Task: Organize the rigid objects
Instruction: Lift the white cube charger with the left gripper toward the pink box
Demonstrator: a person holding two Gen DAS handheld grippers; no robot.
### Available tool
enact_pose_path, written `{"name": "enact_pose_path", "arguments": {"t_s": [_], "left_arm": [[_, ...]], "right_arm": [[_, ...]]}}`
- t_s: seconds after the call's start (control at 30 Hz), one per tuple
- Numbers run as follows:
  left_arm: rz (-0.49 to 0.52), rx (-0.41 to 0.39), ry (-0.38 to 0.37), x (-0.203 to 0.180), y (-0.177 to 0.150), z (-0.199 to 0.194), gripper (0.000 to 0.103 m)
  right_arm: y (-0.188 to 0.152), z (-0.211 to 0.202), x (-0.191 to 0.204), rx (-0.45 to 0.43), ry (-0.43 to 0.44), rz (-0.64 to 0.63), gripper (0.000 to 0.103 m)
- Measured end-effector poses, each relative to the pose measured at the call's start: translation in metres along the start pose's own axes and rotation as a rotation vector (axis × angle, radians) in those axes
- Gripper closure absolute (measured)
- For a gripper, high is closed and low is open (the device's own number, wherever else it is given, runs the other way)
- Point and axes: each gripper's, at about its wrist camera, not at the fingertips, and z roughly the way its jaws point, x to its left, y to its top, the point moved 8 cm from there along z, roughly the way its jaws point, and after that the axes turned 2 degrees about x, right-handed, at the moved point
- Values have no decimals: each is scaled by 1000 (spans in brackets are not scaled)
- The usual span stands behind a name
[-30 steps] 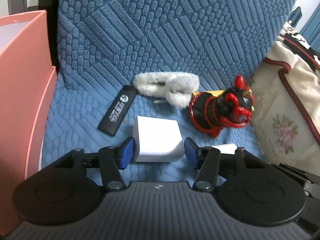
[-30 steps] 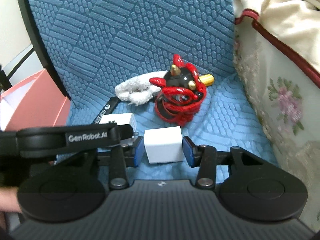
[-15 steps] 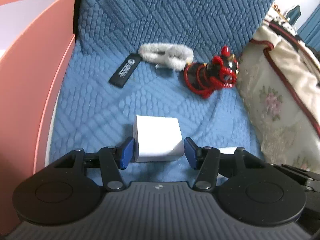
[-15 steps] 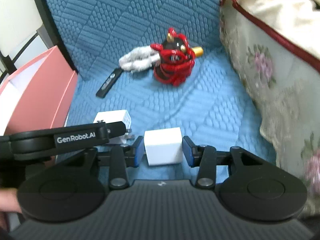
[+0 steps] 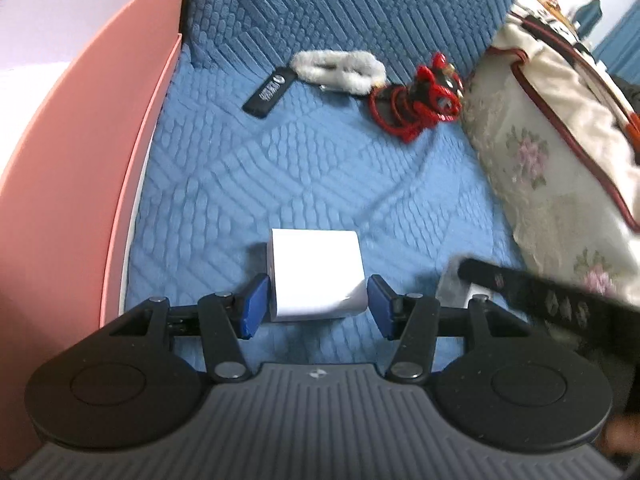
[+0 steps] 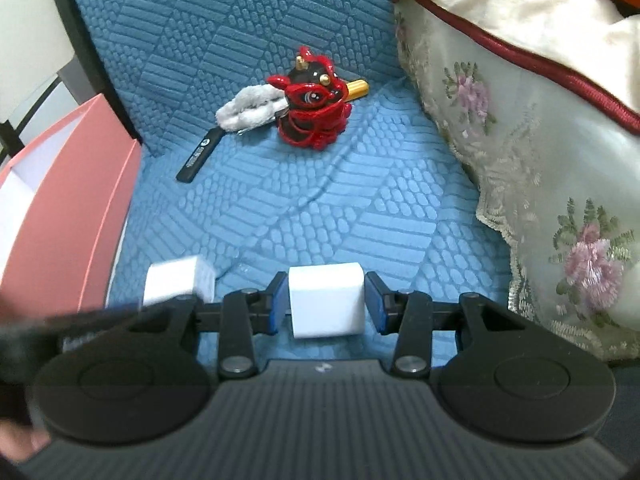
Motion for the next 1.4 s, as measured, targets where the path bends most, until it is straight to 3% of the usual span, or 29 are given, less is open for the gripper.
{"name": "enact_pose_path", "arguments": {"t_s": [0.5, 0.93, 1.4], "left_arm": [[64, -41, -10, -9, -1, 5, 39], [66, -48, -6, -9, 1, 6, 44], [100, -63, -64, -30, 9, -26, 44]], "right_arm": [[-3, 26, -11, 89, 32, 102, 52], [-5, 24, -9, 70, 38, 87, 53], [-6, -16, -10, 59, 18, 103, 53]]}}
